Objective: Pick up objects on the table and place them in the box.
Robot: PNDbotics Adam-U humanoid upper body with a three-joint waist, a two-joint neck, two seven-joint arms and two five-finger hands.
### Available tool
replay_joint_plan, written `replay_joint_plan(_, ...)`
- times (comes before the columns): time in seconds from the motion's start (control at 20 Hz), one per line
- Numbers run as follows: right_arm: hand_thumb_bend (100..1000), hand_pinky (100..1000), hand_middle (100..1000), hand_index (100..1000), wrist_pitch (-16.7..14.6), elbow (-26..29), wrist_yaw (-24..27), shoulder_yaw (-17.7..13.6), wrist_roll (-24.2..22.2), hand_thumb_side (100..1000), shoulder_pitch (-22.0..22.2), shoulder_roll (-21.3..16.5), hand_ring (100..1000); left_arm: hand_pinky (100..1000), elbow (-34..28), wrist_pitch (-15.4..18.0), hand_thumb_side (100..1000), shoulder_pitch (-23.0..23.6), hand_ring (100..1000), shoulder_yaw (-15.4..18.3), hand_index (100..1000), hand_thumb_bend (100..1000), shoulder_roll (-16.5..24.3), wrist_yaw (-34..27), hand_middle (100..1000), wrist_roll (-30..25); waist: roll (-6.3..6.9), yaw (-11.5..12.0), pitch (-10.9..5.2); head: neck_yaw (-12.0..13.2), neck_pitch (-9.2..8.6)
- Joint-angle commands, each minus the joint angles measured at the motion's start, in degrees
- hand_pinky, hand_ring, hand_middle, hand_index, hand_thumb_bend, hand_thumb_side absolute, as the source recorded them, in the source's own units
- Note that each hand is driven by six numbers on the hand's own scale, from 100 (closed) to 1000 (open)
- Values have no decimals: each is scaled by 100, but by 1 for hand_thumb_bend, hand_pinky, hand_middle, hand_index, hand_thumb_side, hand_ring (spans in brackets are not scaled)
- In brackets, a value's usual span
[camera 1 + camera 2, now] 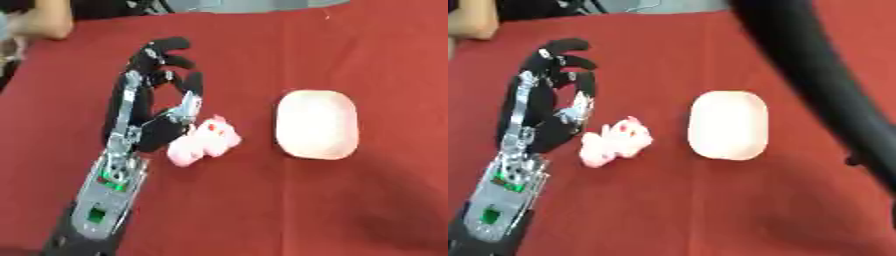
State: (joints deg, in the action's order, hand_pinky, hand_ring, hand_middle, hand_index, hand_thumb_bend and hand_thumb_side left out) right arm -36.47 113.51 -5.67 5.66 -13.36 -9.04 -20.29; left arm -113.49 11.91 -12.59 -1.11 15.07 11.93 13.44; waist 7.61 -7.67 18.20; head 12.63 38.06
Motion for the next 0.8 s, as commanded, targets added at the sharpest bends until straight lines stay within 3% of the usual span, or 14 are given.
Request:
replay_joint_plan(0.05, 100, 578, 839, 933, -5, 108, -20, 1, -10, 748, -36, -99, 767, 352, -110, -3, 340, -32, 629, 14, 797, 100, 77, -50, 694, 9, -37, -4, -137, 35, 3)
replay_joint_plan(0.2, 100, 578, 839, 934, 2, 108, -24, 5, -17, 748, -37, -95, 767, 350, -110, 9, 311, -36, 629, -4, 791, 100, 78, -95, 694, -22, -36, -5, -129, 38, 7)
replay_joint_plan(0.25, 100, 578, 839, 934, 3, 108, -25, 7, -20, 748, -37, -93, 767, 348, -110, 19, 344, -37, 628, -8, 785, 100, 77, -118, 694, -29, -35, -6, -127, 38, 7)
replay_joint_plan(0.35, 100, 578, 840, 935, 5, 108, -26, 9, -23, 748, -40, -91, 767, 345, -110, 71, 559, -39, 627, -21, 778, 100, 71, -220, 693, 18, -34, -8, -122, 39, 4)
replay_joint_plan(0.45, 100, 578, 840, 934, 6, 108, -26, 10, -23, 748, -42, -89, 767, 348, -110, 130, 654, -38, 629, -23, 775, 100, 73, -313, 695, 100, -33, -9, -120, 41, 2)
replay_joint_plan(0.65, 100, 578, 840, 935, 9, 108, -22, 13, -28, 747, -48, -87, 767, 344, -110, 102, 742, -30, 634, -28, 779, 100, 89, -268, 704, 52, -31, -12, -115, 51, 3)
replay_joint_plan(0.8, 100, 578, 840, 937, 20, 108, -25, 13, -36, 746, -50, -73, 768, 336, -110, -115, 767, -25, 636, -35, 791, 100, 92, -95, 713, -143, -20, -24, -96, 43, 1)
